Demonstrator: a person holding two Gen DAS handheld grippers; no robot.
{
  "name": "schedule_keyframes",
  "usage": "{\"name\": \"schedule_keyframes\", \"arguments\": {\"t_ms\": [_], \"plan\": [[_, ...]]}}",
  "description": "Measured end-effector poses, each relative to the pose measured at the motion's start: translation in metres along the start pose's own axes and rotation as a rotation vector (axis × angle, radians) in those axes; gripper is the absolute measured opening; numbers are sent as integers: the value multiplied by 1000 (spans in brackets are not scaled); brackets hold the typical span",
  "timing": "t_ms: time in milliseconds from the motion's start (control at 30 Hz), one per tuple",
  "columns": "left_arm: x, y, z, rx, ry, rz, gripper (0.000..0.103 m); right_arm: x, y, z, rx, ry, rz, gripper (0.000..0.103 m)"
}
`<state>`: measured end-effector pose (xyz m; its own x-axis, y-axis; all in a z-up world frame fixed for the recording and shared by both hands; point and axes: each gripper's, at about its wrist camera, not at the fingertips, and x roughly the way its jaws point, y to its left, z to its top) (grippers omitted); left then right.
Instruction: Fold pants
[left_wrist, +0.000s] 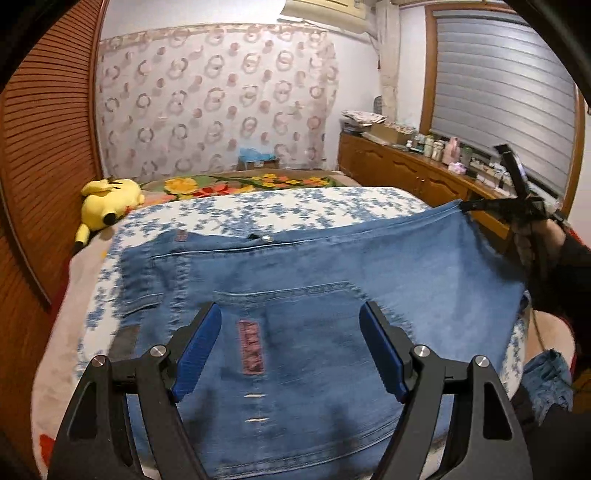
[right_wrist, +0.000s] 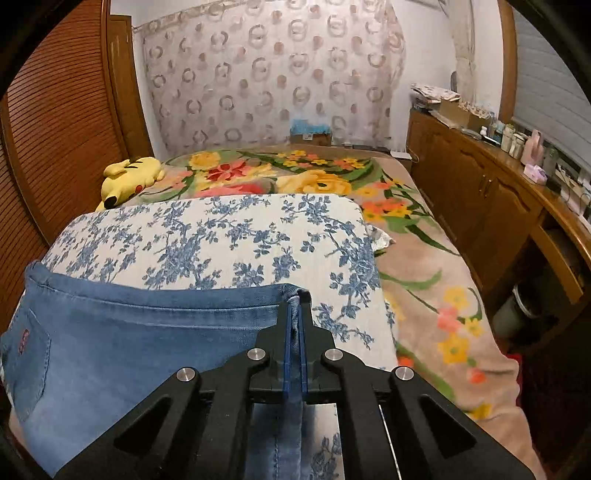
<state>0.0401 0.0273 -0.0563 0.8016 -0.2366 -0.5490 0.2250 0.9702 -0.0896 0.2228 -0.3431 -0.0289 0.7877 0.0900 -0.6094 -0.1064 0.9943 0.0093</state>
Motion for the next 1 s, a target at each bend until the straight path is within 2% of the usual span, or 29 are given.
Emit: {"name": "schedule_keyframes", "arguments": {"t_ms": [100,167,233,400,700,1000], "plan": [[3,-7,0,1,-17,-5,78,2,5,-9,-9,10,7,3],[6,-12,1,6,-17,-10,78,-1,5,-13,-7,19,-6,12],[10,-17,2,14,-2,-13,78,-10,3,-19,-1,16,-9,33],[15,-26,6,19,10,-6,78,-56,0,-49,6,-17,32,42],[19,-41,8,31,30,-12,78,-100,-1,-97,28,-16,38,47],[24,-52,6,17,37,-34,78,-118,0,-112,63,-1,43,48]]}}
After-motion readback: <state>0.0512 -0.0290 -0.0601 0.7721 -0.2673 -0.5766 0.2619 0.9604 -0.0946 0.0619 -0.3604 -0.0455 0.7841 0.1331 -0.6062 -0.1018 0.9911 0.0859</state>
